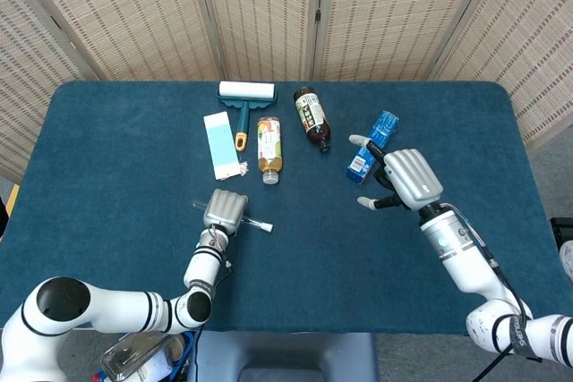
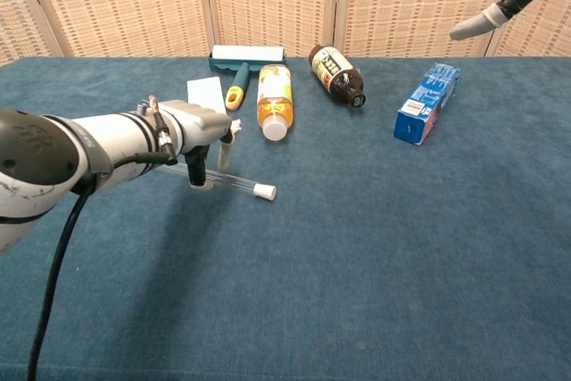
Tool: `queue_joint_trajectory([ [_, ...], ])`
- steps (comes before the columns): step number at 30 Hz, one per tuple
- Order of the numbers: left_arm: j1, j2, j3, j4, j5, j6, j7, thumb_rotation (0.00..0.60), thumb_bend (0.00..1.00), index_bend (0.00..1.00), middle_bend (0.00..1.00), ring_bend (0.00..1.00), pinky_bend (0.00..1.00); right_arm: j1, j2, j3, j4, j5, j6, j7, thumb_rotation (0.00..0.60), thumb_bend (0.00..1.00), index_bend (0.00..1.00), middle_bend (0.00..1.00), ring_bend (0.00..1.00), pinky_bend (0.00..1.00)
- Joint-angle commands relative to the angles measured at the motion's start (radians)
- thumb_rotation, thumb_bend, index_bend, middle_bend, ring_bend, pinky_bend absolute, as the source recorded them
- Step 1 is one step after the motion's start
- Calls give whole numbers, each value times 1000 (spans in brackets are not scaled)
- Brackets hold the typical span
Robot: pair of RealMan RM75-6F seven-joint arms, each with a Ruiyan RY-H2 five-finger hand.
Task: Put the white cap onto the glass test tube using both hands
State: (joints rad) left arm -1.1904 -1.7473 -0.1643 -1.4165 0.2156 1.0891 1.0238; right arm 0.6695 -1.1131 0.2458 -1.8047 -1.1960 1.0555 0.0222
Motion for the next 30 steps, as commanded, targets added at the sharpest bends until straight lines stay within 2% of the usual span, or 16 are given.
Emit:
queue_joint_trajectory([
  [1,12,33,-11,-51,1,20,-2,600,409,351,1000,1000,1000,-8,7,1,-5,2,7,-4,600,0,137,1000,1000,1000],
  [7,104,223,-27,-294,113,91,-115,600,408,293,1000,1000,1000,-34,62,-17,-4,7,1,-33,600,0,137,1000,1000,1000],
  [11,239,402,-26,-471,274,119,-316,600,409,270,1000,1000,1000,-76,133,-55,-8,14,-2,-69,600,7,137,1000,1000,1000],
  [13,306,465,-7,-507,374,139,-408,600,409,272,963,990,1000,-102,159,-75,-14,13,4,-74,600,44,144,993,1000,1000],
  [16,411,534,46,-503,545,200,-522,600,409,285,863,898,1000,-142,195,-109,-17,8,8,-77,600,115,275,927,1000,1000],
  [18,473,560,87,-468,635,234,-579,600,409,303,809,822,995,-172,201,-126,-10,-3,27,-64,600,130,358,855,963,1000],
  [22,576,595,133,-401,752,288,-704,600,409,308,661,651,851,-236,201,-155,11,-45,82,-21,600,163,367,661,758,977],
  [27,691,625,177,-350,855,363,-798,600,408,298,462,436,581,-331,168,-193,57,-143,218,2,600,237,360,509,547,747],
  [30,746,634,195,-351,887,401,-811,600,408,289,410,382,492,-384,143,-209,78,-175,292,5,600,277,314,460,481,668],
])
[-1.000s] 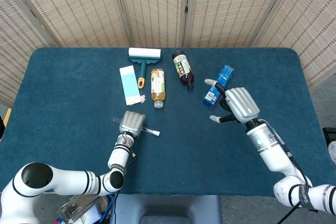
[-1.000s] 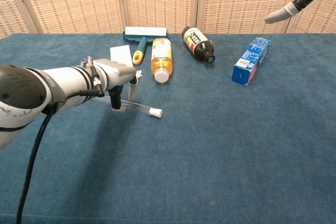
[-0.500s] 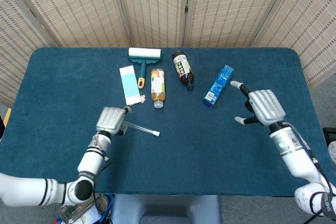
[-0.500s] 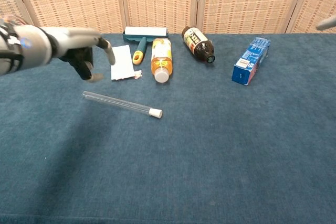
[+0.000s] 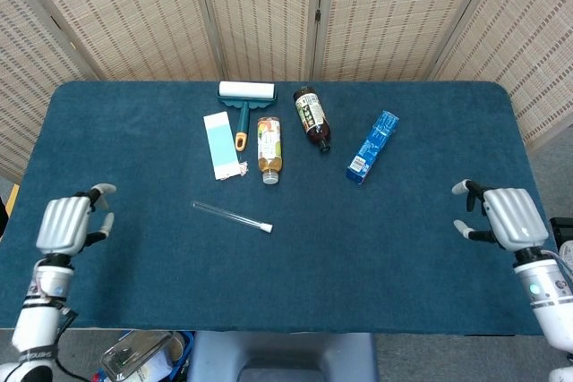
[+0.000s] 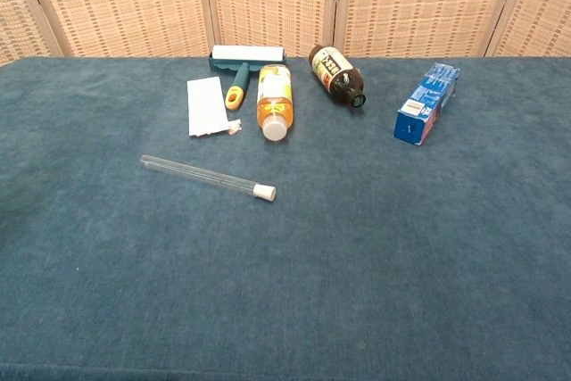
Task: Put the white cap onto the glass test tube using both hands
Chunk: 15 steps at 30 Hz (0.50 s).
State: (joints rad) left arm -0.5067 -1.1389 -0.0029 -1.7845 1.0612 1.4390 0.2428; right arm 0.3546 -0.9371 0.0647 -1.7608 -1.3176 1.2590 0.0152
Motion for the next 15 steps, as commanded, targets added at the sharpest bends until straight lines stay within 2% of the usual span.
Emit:
queue_joint_trajectory([
  [1,78,26,37,16,52,62,-37,600,408,286,401,375,475,-83,-40,-33,40,-64,107,13,600,291,299,451,474,660],
  [9,186,12,58,-5,165,153,-50,600,408,280,389,368,438,-194,-67,-72,39,-117,227,-3,600,291,295,446,473,659],
  [15,229,3,55,-26,236,186,-30,600,407,280,388,368,425,-246,-62,-75,37,-129,277,14,600,287,295,446,473,659],
])
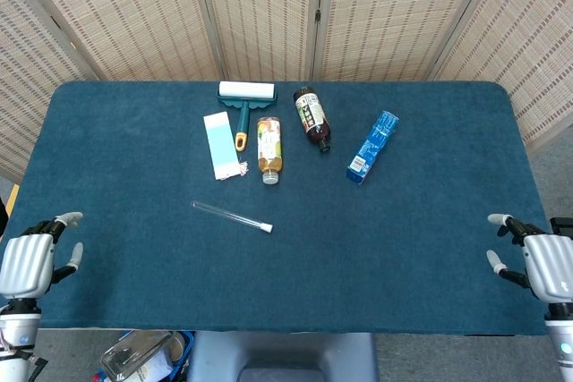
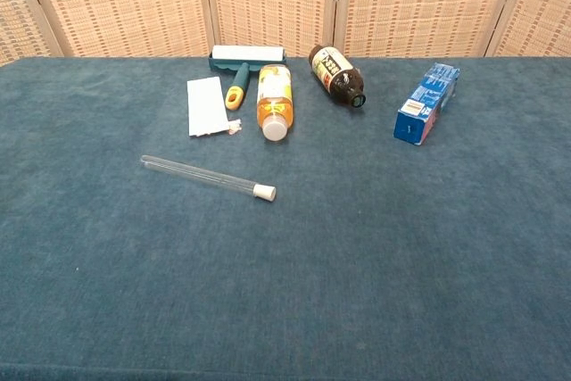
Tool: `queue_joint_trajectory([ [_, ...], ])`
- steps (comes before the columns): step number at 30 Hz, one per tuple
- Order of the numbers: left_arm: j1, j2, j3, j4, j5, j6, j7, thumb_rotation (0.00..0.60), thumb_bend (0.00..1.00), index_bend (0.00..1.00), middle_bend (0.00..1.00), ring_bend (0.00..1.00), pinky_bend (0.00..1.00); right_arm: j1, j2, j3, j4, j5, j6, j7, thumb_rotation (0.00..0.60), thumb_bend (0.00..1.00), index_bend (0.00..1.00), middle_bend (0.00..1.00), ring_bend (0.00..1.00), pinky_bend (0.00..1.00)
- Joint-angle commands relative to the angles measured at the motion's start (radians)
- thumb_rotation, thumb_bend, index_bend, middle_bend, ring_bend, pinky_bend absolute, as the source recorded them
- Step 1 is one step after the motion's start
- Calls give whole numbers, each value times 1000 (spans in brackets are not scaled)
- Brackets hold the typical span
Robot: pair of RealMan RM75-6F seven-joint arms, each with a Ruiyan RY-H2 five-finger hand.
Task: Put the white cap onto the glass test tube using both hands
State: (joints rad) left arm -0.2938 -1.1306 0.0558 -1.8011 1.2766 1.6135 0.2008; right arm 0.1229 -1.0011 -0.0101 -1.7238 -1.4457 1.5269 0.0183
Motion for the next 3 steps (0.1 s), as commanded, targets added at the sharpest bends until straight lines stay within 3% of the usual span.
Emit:
queue_joint_trajectory([
  [1,20,-7,-7,-11,26,12,17,600,407,280,388,368,425,-17,3,1,1,-2,10,17,600,285,295,446,472,659],
  [3,28,-13,-17,-13,36,17,23,600,406,281,388,368,425,-22,9,-1,-3,-4,1,20,600,278,295,446,473,659],
])
